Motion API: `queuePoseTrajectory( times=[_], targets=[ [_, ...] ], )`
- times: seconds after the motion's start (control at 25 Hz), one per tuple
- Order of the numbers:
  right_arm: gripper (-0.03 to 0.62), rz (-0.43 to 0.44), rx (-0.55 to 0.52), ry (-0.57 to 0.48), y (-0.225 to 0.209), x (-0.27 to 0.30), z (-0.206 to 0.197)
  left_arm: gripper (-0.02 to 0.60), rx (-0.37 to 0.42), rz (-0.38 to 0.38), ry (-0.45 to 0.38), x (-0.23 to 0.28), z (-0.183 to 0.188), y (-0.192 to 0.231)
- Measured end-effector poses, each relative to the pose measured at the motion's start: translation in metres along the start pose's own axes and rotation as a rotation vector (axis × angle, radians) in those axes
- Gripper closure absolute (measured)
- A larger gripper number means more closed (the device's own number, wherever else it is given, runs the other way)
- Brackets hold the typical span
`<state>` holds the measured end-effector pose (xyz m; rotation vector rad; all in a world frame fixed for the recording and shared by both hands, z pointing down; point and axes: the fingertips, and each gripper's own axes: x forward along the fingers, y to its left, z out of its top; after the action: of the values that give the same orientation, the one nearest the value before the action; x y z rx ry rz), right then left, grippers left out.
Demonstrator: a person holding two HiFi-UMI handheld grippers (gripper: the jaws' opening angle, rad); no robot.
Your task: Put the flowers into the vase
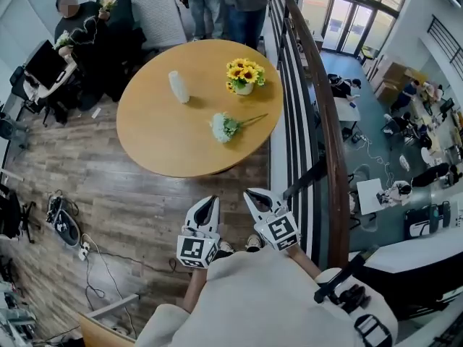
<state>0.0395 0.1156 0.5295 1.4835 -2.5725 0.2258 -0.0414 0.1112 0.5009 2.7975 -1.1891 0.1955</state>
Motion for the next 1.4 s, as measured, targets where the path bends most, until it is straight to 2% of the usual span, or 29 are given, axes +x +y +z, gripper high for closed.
queuePoseTrajectory(
  times=[0.2,0.36,0.6,0.76,1.12,1.28,1.4],
  targets=[
    [0.586,0.014,0.015,-0.007,-0.001,0.003,-0.003,0.575,-0.021,0.007,0.008,0.002,-0.004,-0.002],
    [0.586,-0.003,0.047,0.007,0.003,0.002,-0.008,0.575,-0.018,-0.021,0.045,0.002,-0.012,-0.003],
    [0.586,-0.043,0.062,0.048,-0.019,0.016,-0.023,0.575,-0.038,-0.062,0.044,0.035,-0.020,0.010],
    [0.586,-0.065,0.041,0.063,-0.039,0.041,-0.015,0.575,-0.058,-0.098,0.034,0.068,-0.016,0.028],
    [0.586,-0.099,-0.033,0.027,-0.079,0.144,0.050,0.575,-0.015,-0.127,-0.030,0.123,0.032,0.117],
    [0.586,-0.095,-0.043,0.043,-0.077,0.182,0.057,0.575,-0.043,-0.101,-0.045,0.127,0.036,0.163],
    [0.586,-0.073,-0.052,0.080,-0.076,0.196,0.055,0.575,-0.065,-0.078,-0.041,0.130,0.034,0.180]
  ],
)
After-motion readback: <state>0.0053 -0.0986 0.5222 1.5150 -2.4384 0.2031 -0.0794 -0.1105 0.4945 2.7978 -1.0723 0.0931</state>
